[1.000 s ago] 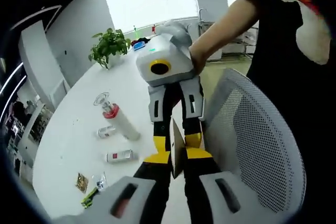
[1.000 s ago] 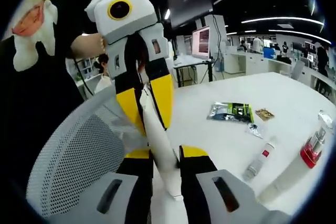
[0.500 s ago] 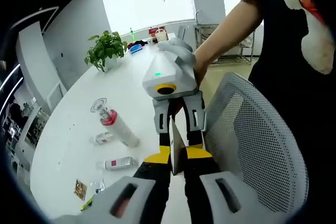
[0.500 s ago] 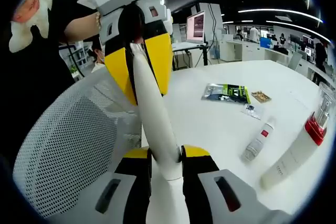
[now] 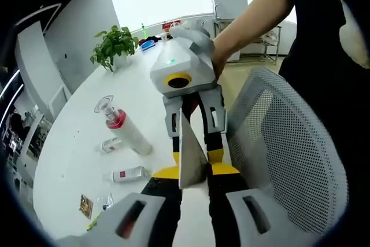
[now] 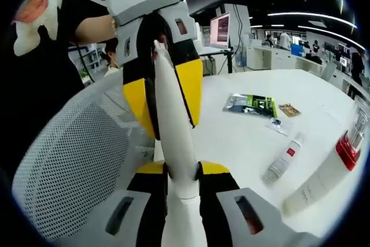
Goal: Arrange the skincare products in the storage area until every visible bottle or jar stands upright without overlapping.
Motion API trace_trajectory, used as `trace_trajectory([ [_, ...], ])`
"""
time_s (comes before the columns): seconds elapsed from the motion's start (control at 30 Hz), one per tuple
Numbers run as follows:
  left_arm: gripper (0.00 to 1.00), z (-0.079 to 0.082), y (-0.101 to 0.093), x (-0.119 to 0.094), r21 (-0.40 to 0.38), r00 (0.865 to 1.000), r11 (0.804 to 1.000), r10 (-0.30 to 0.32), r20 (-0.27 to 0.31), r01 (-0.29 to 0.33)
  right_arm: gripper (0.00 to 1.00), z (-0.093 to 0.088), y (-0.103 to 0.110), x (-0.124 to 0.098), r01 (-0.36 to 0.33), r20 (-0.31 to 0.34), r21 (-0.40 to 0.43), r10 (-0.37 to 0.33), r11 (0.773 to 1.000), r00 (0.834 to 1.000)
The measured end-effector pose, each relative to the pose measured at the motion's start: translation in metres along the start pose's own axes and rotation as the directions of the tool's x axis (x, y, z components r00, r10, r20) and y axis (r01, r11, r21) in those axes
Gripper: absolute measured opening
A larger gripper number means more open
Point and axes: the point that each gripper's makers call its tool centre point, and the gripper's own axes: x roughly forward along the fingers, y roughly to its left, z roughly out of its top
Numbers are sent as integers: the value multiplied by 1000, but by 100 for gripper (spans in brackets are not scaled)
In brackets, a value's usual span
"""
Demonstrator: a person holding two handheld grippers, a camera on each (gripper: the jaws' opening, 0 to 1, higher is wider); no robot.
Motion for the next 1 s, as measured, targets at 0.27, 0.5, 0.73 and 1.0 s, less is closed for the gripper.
trace_trajectory([
  [0.27,20,0,10,11,-4,1000,1000,16,12,-16,20,-1,-14,-4,22,5,7,-22,1000,1000],
  [0.5,19,2,28,16,10,999,1000,22,24,-22,22,-3,-34,-9,76,18,90,-78,993,997],
  [0.73,19,5,43,22,22,999,999,22,39,-23,28,-17,-44,-21,171,7,167,-175,971,985],
  [1.0,20,7,70,28,39,998,999,32,49,-34,38,-24,-41,-38,265,29,269,-282,926,959],
])
